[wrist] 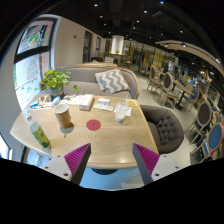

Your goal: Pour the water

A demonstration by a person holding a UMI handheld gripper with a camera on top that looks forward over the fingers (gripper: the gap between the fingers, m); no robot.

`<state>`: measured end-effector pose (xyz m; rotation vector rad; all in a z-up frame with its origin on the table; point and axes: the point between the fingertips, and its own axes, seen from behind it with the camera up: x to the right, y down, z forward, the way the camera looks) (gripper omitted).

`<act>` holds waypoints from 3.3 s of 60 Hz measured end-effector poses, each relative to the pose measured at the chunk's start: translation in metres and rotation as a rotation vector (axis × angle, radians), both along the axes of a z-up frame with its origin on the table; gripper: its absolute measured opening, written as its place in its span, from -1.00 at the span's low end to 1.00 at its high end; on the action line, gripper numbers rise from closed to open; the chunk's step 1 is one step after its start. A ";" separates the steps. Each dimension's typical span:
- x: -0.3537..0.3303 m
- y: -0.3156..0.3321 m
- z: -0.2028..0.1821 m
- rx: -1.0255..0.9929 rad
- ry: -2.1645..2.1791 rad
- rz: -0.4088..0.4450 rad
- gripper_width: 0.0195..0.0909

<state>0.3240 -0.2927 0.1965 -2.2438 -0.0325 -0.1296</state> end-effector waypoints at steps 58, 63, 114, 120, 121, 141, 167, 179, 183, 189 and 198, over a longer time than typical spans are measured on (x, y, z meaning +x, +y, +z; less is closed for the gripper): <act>-0.340 0.062 -0.110 0.103 0.150 0.059 0.86; -0.341 0.087 -0.124 0.129 0.135 0.062 0.86; -0.133 0.144 -0.030 0.081 -0.467 -0.014 -0.40; -0.099 0.183 -0.012 0.044 -0.686 0.049 -0.40; -0.096 0.188 -0.009 0.041 -0.724 0.063 -0.40; -0.094 0.280 0.004 -0.052 -1.468 0.395 -0.41; -0.128 0.311 -0.012 -0.099 -1.716 0.614 -0.40; -0.136 0.305 0.010 0.059 -1.399 0.545 -0.40; -0.133 0.301 0.022 0.111 -1.206 0.492 -0.39; -0.128 0.295 0.033 0.165 -0.886 0.405 -0.39; -0.121 0.296 0.030 0.227 -0.454 0.318 -0.39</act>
